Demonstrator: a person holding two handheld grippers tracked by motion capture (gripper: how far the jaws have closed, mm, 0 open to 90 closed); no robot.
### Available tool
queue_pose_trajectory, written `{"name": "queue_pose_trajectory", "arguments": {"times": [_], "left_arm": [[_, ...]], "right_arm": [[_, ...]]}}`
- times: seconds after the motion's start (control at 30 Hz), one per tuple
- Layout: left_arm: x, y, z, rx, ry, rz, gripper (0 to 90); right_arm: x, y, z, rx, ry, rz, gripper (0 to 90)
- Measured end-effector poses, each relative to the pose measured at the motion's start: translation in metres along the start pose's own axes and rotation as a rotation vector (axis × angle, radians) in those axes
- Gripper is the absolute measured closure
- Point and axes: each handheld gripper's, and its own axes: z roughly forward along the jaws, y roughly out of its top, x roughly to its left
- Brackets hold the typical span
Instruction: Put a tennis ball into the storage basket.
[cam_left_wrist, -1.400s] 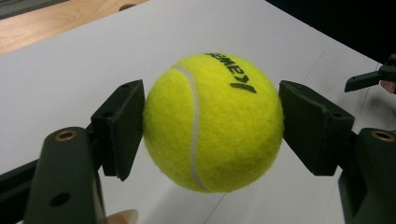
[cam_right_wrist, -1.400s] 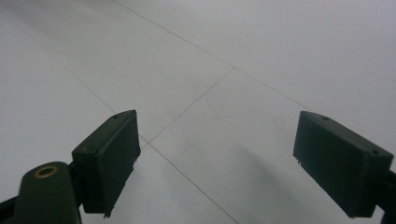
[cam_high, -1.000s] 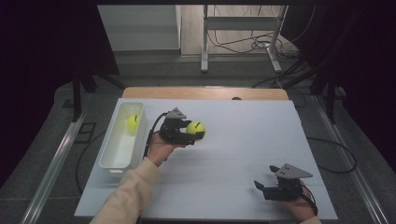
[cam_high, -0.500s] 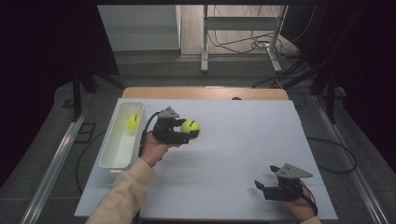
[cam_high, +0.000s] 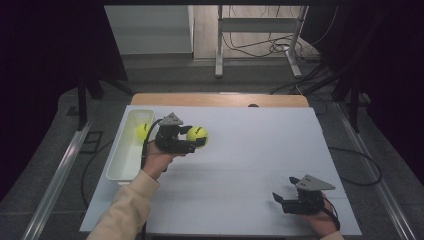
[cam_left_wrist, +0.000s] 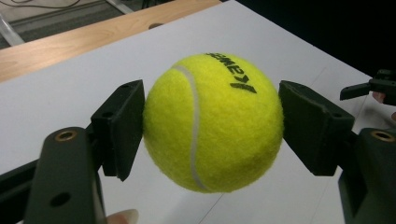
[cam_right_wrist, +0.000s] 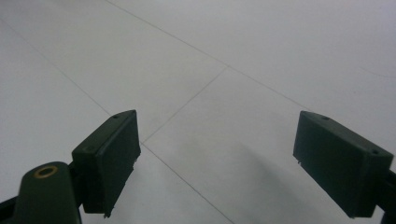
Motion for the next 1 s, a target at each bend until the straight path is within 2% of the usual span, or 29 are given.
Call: {"name": "queue_pose_trajectory", "arguments": {"times": [0.6, 1.0], "left_arm": [[0.010, -0.001, -0.033, -0.045, 0.045, -0.023, 26.7], [0.015, -0.007, -0.048, -0.059, 0.068, -0.039, 26.7]], "right_arm": [[0.000, 0.000, 0.001, -0.003, 0.012, 0.000, 14.8], [0.002, 0.000, 0.001, 0.002, 0.011, -0.002, 14.8]]}}
